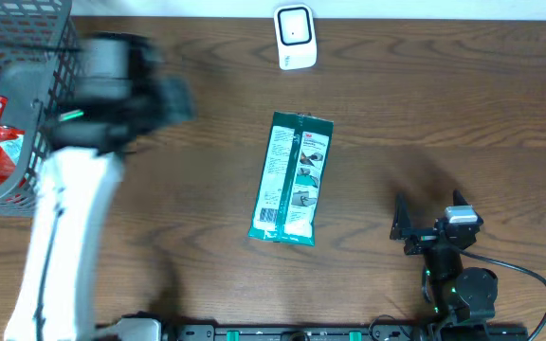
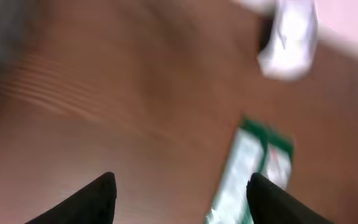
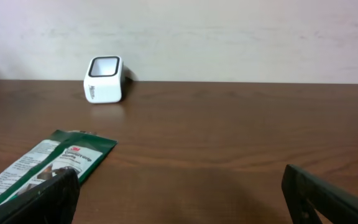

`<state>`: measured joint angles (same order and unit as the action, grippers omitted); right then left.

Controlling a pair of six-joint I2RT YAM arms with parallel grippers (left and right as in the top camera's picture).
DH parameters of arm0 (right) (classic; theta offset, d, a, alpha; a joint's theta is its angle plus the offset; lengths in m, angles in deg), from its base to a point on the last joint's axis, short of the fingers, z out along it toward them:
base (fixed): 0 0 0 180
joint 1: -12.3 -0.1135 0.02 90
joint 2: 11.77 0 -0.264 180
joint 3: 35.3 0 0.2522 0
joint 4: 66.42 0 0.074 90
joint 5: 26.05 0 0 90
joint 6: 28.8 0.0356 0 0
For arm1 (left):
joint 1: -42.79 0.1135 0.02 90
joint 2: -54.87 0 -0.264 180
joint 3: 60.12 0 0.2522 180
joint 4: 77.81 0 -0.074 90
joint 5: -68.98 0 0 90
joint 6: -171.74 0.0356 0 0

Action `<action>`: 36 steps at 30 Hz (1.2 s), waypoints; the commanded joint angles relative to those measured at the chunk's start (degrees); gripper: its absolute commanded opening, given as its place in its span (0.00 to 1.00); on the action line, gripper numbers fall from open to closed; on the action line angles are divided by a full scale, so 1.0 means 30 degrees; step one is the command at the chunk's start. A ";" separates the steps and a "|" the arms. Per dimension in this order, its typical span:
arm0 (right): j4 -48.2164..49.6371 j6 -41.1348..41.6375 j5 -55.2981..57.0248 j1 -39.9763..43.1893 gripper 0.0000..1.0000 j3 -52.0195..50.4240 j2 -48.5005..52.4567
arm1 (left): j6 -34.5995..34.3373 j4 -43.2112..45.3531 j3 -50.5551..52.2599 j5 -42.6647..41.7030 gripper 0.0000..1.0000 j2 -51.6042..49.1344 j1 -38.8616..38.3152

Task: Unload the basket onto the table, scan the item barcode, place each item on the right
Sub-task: 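Open the left gripper and move it back into the basket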

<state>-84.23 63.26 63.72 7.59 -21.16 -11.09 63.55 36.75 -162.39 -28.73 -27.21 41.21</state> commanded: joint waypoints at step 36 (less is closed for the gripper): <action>-0.0066 -0.0284 -0.0022 0.0168 0.99 -0.0022 -0.0102 | 0.5559 -0.0590 -0.3949 -0.0780 0.85 -1.0848 1.4433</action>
<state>-84.21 63.26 63.72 7.59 -21.16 -11.09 79.02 34.95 -173.93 -30.30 -56.83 84.27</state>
